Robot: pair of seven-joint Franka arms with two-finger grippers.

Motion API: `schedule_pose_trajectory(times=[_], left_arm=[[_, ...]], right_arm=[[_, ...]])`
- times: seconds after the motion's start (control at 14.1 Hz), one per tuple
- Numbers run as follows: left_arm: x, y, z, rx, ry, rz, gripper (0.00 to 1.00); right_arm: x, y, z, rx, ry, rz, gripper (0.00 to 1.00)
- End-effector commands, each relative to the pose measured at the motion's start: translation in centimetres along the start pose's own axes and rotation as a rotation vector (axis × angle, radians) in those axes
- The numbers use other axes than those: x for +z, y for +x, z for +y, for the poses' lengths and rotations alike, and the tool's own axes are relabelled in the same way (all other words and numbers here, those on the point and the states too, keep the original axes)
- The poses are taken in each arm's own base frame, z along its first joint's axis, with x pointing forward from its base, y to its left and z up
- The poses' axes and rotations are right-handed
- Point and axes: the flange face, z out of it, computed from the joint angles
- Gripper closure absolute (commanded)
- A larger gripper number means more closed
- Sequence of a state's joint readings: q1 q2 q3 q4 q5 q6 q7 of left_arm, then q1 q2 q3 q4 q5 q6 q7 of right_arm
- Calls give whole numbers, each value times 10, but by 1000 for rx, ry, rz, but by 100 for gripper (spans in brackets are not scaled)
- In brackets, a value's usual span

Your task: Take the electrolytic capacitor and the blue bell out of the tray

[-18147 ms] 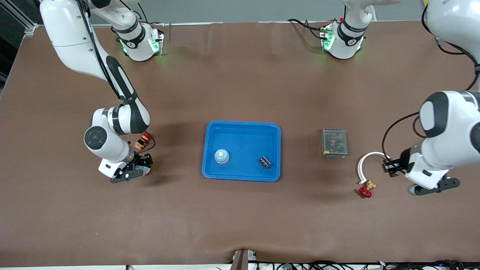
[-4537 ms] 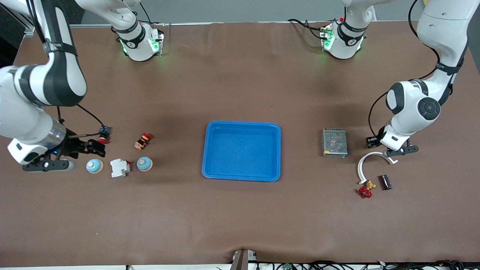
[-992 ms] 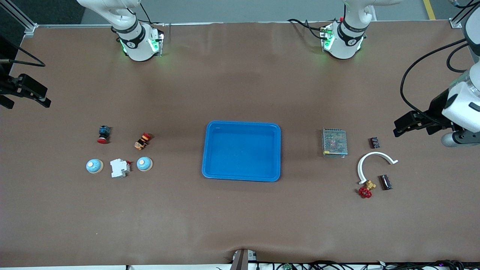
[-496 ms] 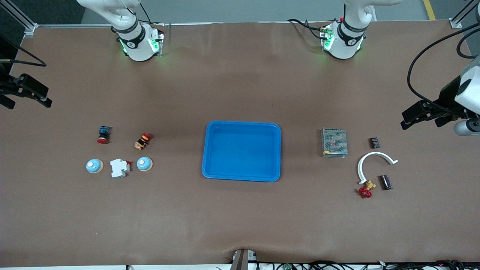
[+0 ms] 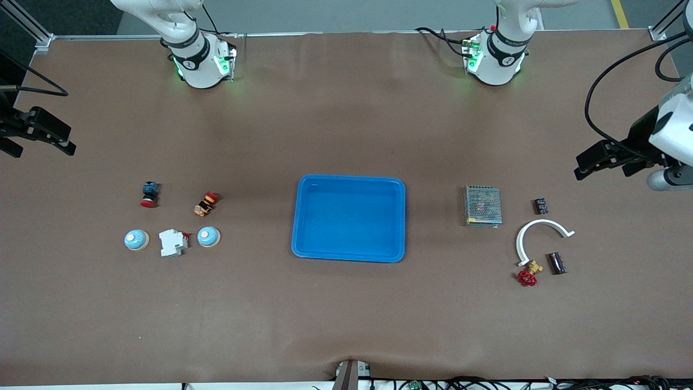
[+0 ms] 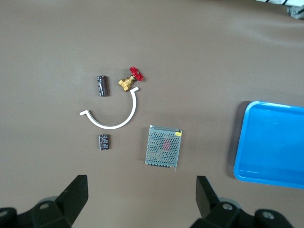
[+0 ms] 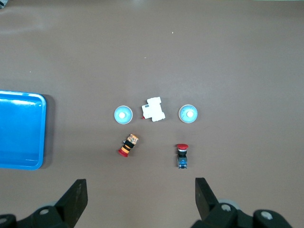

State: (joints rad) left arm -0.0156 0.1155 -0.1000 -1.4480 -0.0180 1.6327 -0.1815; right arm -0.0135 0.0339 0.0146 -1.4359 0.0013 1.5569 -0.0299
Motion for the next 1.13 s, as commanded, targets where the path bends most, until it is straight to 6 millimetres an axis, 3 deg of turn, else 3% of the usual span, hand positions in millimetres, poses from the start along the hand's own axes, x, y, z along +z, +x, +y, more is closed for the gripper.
schedule_pose_trajectory(times=[0.0,0.57,0.78,1.06], left_arm=[[-4,-10,8,25,26,6,0],[-2,-9,17,48,26,4,0],[-2,-6,3,162,62,5,0],[0,-6,-2,153,65,-1,0]], right_arm=[[-3,-7,0,14,-9,8,0],[0,-8,10,37,-6,-6,0],[0,-8,15,75,-6,-3,0],[-1,-9,14,114,-6,-1,0]])
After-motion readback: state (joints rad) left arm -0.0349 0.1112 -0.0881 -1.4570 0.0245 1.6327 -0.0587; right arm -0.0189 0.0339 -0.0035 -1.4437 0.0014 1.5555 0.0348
